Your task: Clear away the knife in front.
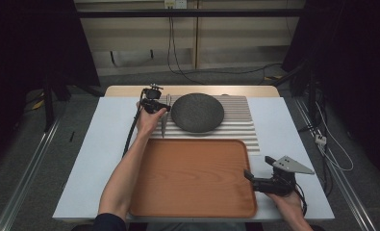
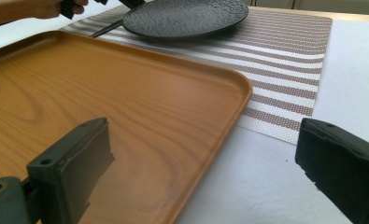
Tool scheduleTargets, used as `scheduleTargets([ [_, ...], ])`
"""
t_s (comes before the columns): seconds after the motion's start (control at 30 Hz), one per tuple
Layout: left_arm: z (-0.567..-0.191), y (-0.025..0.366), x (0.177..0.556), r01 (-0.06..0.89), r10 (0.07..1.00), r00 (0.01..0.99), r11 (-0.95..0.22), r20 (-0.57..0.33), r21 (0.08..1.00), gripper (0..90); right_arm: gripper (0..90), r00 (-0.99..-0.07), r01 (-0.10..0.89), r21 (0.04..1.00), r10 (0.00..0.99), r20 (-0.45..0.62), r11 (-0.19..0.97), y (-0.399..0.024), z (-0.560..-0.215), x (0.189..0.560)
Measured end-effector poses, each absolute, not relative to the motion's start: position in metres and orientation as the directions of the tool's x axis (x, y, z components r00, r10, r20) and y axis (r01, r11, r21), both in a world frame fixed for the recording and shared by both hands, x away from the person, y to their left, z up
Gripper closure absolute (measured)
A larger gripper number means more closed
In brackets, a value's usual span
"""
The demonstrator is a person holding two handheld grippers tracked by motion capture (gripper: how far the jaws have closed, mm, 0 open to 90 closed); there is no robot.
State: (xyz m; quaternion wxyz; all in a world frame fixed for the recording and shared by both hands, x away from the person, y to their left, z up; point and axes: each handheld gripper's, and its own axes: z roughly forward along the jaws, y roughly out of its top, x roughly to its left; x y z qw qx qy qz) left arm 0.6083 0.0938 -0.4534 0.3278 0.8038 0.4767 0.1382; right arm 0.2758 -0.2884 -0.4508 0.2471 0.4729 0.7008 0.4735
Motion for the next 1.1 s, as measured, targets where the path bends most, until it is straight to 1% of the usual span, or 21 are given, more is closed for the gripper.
scheduleTargets([
  [0.03,-0.456,0.092,0.608,0.681,0.857,0.507,-0.334,-0.091,0.652,47.9,3.5,-0.431,0.429,0.897,0.897,0.101,0.104,-0.288,-0.451,0.276],
  [0.07,-0.456,0.091,0.608,0.674,0.86,0.506,-0.347,-0.067,0.652,48.7,3.5,-0.431,0.429,0.897,0.897,0.1,0.106,-0.288,-0.451,0.276],
  [0.1,-0.455,0.091,0.608,0.679,0.864,0.5,-0.343,-0.067,0.649,50.6,3.5,-0.431,0.43,0.897,0.896,0.102,0.105,-0.288,-0.451,0.275],
  [0.13,-0.455,0.091,0.608,0.686,0.867,0.491,-0.325,-0.084,0.651,54.0,3.5,-0.432,0.43,0.896,0.896,0.1,0.107,-0.288,-0.45,0.274],
  [0.27,-0.454,0.089,0.609,0.696,0.871,0.481,-0.308,-0.103,0.648,56.7,3.5,-0.432,0.427,0.898,0.896,0.101,0.105,-0.288,-0.45,0.274],
  [0.33,-0.454,0.087,0.61,0.694,0.871,0.483,-0.316,-0.092,0.647,62.5,3.5,-0.437,0.43,0.896,0.894,0.101,0.109,-0.288,-0.451,0.274],
  [0.57,-0.452,0.08,0.616,0.703,0.875,0.48,-0.339,-0.066,0.626,64.9,3.5,-0.438,0.43,0.896,0.893,0.102,0.109,-0.288,-0.451,0.275],
  [0.6,-0.452,0.078,0.615,0.7,0.872,0.486,-0.347,-0.06,0.624,67.5,3.5,-0.439,0.431,0.896,0.893,0.102,0.109,-0.288,-0.451,0.275],
  [0.63,-0.452,0.075,0.614,0.692,0.868,0.495,-0.362,-0.046,0.624,73.9,3.5,-0.441,0.43,0.896,0.892,0.102,0.111,-0.288,-0.451,0.275],
  [0.67,-0.452,0.073,0.614,0.687,0.866,0.499,-0.37,-0.036,0.625,74.9,3.5,-0.441,0.431,0.896,0.892,0.102,0.111,-0.288,-0.451,0.274],
  [0.7,-0.452,0.073,0.613,0.689,0.868,0.496,-0.372,-0.031,0.622,75.2,3.5,-0.441,0.431,0.895,0.892,0.101,0.112,-0.288,-0.451,0.274],
  [0.77,-0.451,0.075,0.613,0.709,0.875,0.481,-0.345,-0.063,0.615,75.8,3.5,-0.441,0.432,0.895,0.892,0.103,0.11,-0.288,-0.451,0.274],
  [0.87,-0.449,0.078,0.612,0.718,0.88,0.472,-0.351,-0.049,0.601,77.5,3.6,-0.44,0.431,0.895,0.892,0.1,0.112,-0.288,-0.451,0.274],
  [1.1,-0.445,0.092,0.607,0.727,0.856,0.513,-0.391,-0.067,0.565,79.9,3.7,-0.443,0.431,0.895,0.891,0.097,0.116,-0.287,-0.451,0.274],
])
